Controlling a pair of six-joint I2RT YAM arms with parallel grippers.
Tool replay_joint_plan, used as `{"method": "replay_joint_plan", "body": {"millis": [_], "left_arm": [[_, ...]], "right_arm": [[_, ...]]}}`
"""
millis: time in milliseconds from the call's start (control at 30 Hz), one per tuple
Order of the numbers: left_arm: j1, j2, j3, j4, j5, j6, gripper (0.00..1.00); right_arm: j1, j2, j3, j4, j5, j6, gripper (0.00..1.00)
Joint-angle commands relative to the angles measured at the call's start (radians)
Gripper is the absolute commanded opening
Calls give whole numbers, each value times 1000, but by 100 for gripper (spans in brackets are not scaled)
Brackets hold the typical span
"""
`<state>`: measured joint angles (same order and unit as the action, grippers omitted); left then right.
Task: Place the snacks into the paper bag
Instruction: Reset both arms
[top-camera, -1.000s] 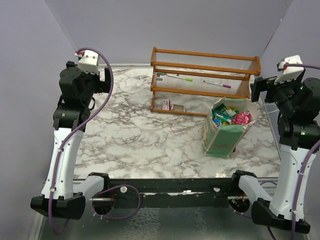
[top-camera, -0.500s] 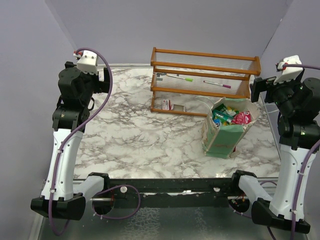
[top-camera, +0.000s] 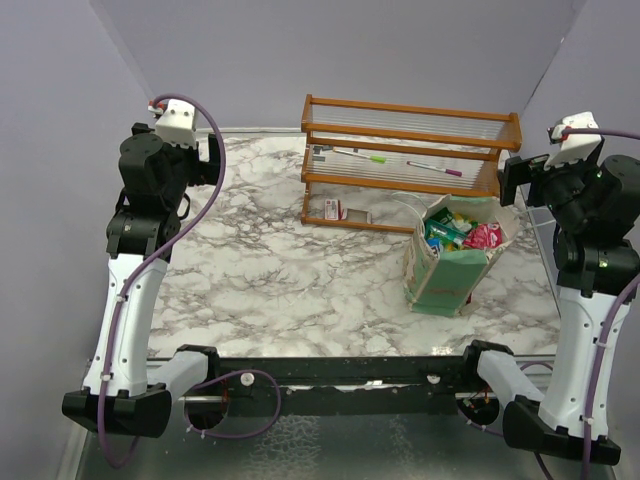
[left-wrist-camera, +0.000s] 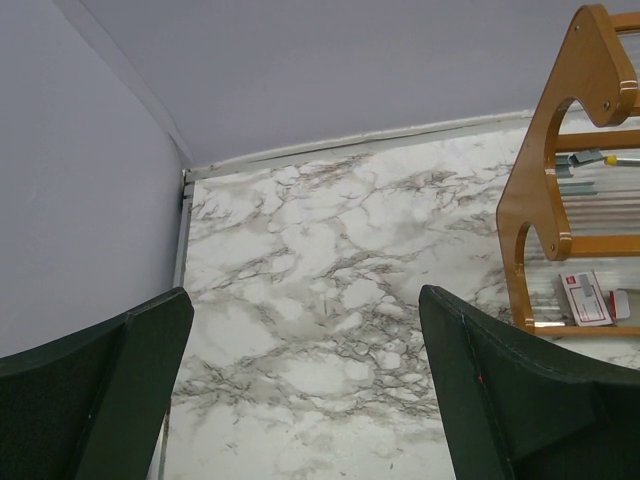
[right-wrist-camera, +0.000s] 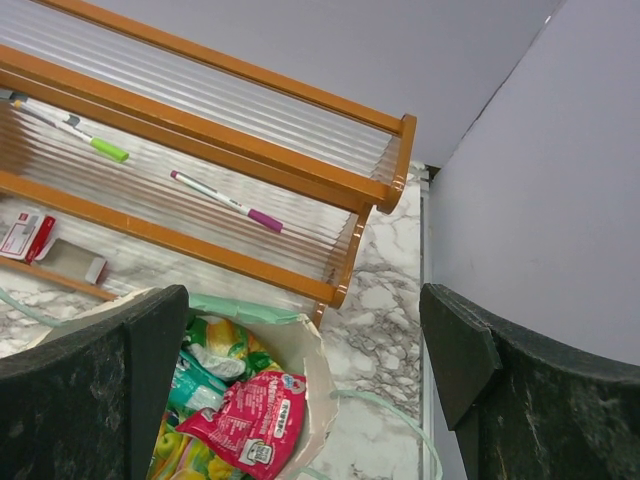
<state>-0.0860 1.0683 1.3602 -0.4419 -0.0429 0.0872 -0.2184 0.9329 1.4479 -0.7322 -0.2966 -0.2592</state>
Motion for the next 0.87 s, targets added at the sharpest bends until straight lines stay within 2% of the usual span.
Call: {"method": "replay_joint_plan", "body": {"millis": [0, 833], "left_arm": [[8, 1, -2, 15, -7, -17, 99], [9, 7, 7, 8, -6, -17, 99]], "right_arm": [[-9, 0, -17, 27, -16, -8, 99], [-10, 9, 0, 18, -27, -3, 99]]}}
